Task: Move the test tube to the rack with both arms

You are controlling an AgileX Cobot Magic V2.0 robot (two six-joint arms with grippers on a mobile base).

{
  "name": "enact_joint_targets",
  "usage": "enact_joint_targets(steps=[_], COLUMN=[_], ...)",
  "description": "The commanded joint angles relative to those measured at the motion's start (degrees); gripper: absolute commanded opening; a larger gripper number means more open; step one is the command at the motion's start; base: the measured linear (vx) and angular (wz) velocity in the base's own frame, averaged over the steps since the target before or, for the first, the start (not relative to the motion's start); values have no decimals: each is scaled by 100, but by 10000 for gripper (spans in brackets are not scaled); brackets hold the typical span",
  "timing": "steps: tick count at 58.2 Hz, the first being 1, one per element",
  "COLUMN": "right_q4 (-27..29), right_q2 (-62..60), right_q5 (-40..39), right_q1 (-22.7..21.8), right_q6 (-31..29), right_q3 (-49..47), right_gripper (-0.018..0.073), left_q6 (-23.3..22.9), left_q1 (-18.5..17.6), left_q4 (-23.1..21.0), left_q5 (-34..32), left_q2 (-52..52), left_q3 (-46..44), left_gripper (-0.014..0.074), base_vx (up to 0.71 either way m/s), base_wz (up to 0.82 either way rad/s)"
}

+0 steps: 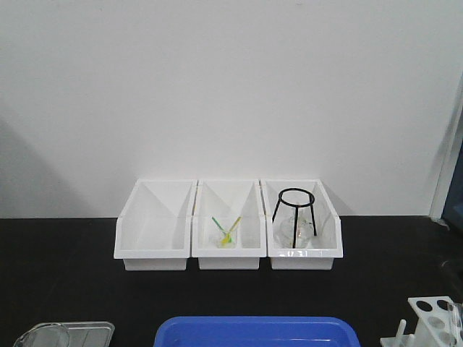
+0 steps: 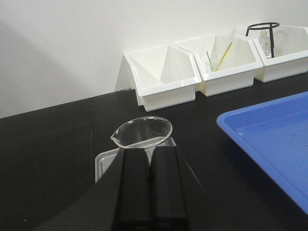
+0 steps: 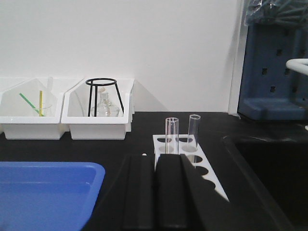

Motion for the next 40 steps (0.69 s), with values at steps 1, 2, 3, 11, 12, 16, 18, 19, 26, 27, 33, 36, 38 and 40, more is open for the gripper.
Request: enact_joint_targets(steps=[1, 2, 3, 11, 12, 16, 18, 19, 26, 27, 33, 36, 38, 40], right_q4=[2, 2, 2, 2, 2, 2, 2, 2, 2, 2, 2, 2, 2, 2], right_q2=[-86, -86, -86, -86, -86, -86, -86, -86, -86, -86, -86, -86, -86, -86], right_q5=[-318, -313, -298, -275, -275, -275, -275, -275, -275, -275, -275, -275, -275, -275], right_q1=[-38, -38, -38, -38, -38, -38, -38, -38, -38, -38, -38, -38, -38, -38], right_q6=[0, 0, 0, -3, -3, -3, -3, -3, -3, -3, -3, -3, -3, -3], right_q3=[14, 14, 14, 14, 14, 14, 14, 14, 14, 14, 14, 14, 14, 14], right_gripper=[-11, -11, -11, -11, -11, -11, -11, -11, -11, -11, -11, -11, -11, -11], left_q6=[-51, -51, -51, -51, -51, -51, -51, -51, -51, -51, -51, -51, -51, -51], left_q1=[22, 22, 22, 22, 22, 22, 22, 22, 22, 22, 22, 22, 22, 22], left_q4=[-11, -11, -11, -11, -11, -11, -11, -11, -11, -11, -11, -11, -11, -11], left_q5=[-479, -479, -479, -479, -479, -479, -479, -479, -479, -479, -479, -479, -479, -479], left_q2=[-95, -95, -95, -95, -95, -95, -95, -95, -95, -95, -95, -95, -95, -95], left_q3=[20, 20, 20, 20, 20, 20, 20, 20, 20, 20, 20, 20, 20, 20], left_gripper=[-6, -6, -6, -6, -6, -6, -6, -6, -6, -6, -6, -6, -6, -6], base_vx=[0, 0, 0, 0, 0, 0, 0, 0, 0, 0, 0, 0, 0, 0], base_wz=[0, 0, 0, 0, 0, 0, 0, 0, 0, 0, 0, 0, 0, 0])
